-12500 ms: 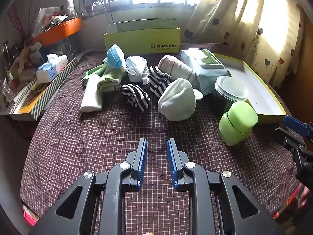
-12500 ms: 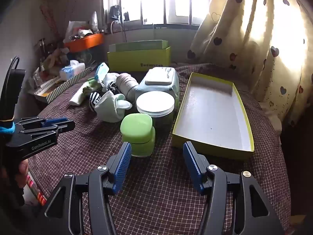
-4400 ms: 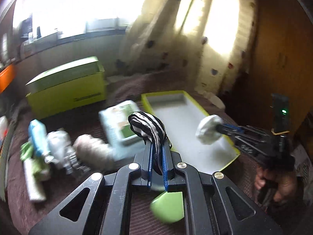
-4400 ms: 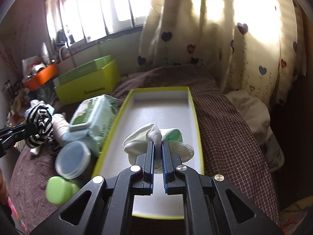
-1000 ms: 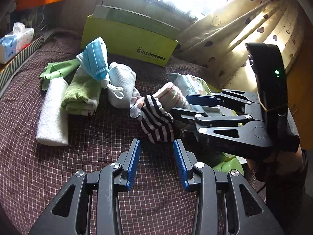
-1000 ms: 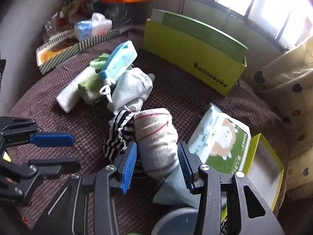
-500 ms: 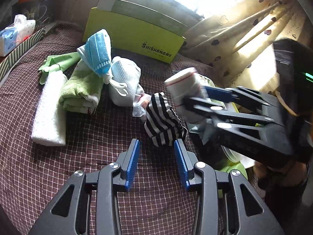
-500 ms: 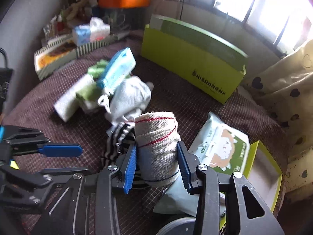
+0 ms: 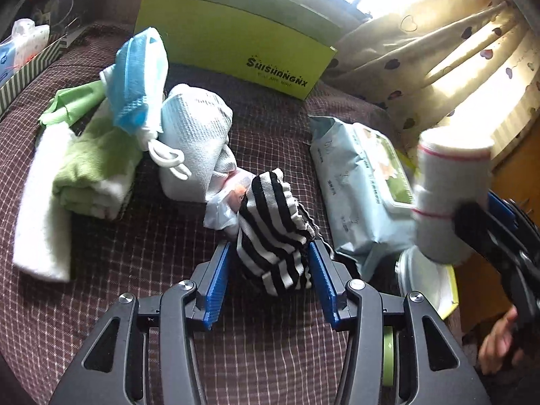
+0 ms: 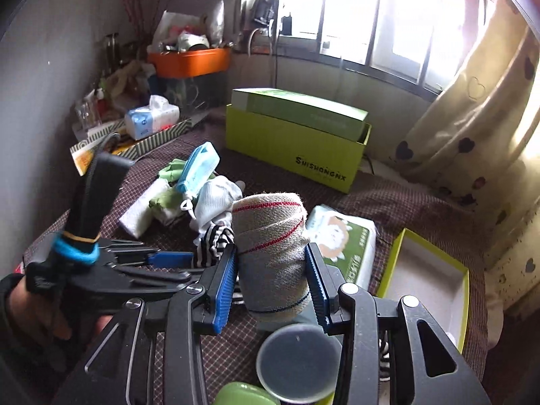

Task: Organize soft objects
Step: 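Grasp the black-and-white striped cloth with the left gripper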

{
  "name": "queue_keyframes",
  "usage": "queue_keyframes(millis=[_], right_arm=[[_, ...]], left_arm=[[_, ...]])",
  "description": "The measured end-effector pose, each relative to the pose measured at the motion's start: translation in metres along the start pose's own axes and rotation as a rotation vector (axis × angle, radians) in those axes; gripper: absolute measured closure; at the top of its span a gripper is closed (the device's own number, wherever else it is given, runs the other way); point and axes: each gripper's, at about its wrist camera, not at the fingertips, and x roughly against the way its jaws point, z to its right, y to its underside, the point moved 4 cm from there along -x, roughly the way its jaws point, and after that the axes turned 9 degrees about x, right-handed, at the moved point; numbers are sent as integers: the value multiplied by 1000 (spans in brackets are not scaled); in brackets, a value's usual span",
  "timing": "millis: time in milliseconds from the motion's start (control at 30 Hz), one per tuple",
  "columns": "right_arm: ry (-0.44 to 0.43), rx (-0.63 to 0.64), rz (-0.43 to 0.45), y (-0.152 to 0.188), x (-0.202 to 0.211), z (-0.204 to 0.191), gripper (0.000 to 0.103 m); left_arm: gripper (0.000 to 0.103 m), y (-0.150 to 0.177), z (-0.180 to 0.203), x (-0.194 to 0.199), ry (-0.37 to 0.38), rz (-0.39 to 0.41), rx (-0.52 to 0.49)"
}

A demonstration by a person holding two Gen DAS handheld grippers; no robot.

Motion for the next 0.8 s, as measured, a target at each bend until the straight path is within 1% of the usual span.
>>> queue_keyframes(millis=[100,133,167,200,233,300,367,500,700,800], right_arm=[[-1,-25,10,7,5,4,64],[0,-37,12,10,7,6,64],[0,-45,14,12,8,7,64],[1,-55,17,14,10,9,64],[3,-62,17,17,12,10,64],[9,-81,22,22,17,14,64],[15,-96,27,26,22,16,64],[22,-123,45,31,34,18,64],[17,-164,83,41,53,11,64],[11,-176,91,47,59,7,64]], left_arm=[[55,1,1,-6,16,-16,20],[55,2,2,-6,11,-13,19],[61,2,3,-5,7,-5,10],[77,3,3,-4,2,0,-1],[82,4,3,-2,-6,8,-11],[88,6,5,6,-2,26,-28],[89,10,8,16,12,46,-51],[89,21,17,43,44,93,-101],[89,37,27,84,49,168,-157],[89,43,33,100,13,220,-208]])
